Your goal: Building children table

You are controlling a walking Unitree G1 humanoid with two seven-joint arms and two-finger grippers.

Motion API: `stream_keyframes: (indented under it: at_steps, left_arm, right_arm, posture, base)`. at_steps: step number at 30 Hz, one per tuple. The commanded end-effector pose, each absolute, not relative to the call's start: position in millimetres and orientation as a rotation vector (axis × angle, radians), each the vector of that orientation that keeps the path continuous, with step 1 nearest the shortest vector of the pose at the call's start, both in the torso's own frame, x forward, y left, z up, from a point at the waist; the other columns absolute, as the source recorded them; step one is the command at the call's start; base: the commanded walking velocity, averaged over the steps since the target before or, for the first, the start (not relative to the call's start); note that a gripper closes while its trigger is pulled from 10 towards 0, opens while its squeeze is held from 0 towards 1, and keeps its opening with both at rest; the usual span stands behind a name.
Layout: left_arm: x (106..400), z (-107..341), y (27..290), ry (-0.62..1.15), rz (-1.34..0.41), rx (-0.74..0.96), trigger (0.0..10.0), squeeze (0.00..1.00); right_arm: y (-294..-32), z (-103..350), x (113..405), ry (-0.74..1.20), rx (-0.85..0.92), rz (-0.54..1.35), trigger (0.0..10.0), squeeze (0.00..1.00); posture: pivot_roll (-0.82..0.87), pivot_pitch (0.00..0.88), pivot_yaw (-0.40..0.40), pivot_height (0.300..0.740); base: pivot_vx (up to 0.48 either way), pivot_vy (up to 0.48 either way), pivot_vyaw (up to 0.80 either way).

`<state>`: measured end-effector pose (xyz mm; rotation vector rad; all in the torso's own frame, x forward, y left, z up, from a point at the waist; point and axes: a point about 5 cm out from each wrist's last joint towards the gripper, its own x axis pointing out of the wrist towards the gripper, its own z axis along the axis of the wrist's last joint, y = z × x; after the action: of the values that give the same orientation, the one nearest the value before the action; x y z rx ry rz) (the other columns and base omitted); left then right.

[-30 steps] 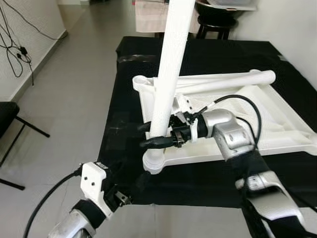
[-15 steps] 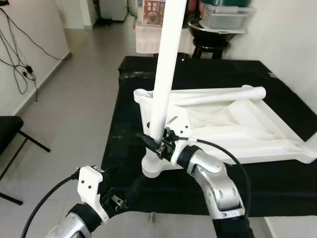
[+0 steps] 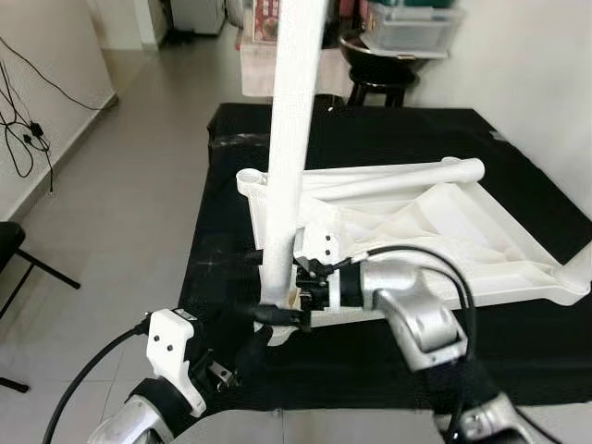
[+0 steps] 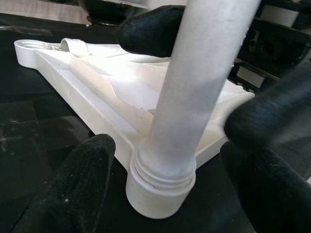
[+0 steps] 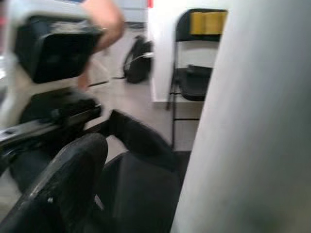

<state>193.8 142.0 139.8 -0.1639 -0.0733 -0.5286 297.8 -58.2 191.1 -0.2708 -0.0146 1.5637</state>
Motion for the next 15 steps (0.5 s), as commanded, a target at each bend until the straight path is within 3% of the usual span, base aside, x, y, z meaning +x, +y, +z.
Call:
stream_keyframes:
  at_steps: [1,8,9,10,15]
  left_arm:
    - [191,140,139,-0.068,-0.528,-0.164,10.0,0.0]
    - [187,141,136,-0.075,-0.517,-0.161,10.0,0.0]
    - [186,142,135,-0.076,-0.511,-0.163,10.0,0.0]
    - [184,142,135,-0.078,-0.506,-0.163,10.0,0.0]
    - [181,144,135,-0.08,-0.498,-0.165,10.0,0.0]
  right_arm:
    - [-46,186,300,0.036,-0.32,1.685,10.0,0.0]
    - [-37,197,316,0.055,-0.281,1.724,10.0,0.0]
    - [-36,199,320,0.059,-0.274,1.738,4.4,0.0]
    - [-36,200,324,0.069,-0.265,1.748,0.0,0.0]
    - [-44,200,332,0.086,-0.259,1.756,0.0,0.0]
  posture:
    - [-0.03,0.08,-0.1,0.74]
    - [0.01,0.102,-0.116,0.74]
    - [0.01,0.11,-0.12,0.74]
    - [0.02,0.119,-0.124,0.74]
    - [0.02,0.132,-0.126,0.74]
  base:
    - [0.0,0.0,0.0]
    - [0.0,0.0,0.0]
    - [0.0,0.0,0.0]
    - [0.0,0.0,0.0]
    - [0.0,0.0,0.0]
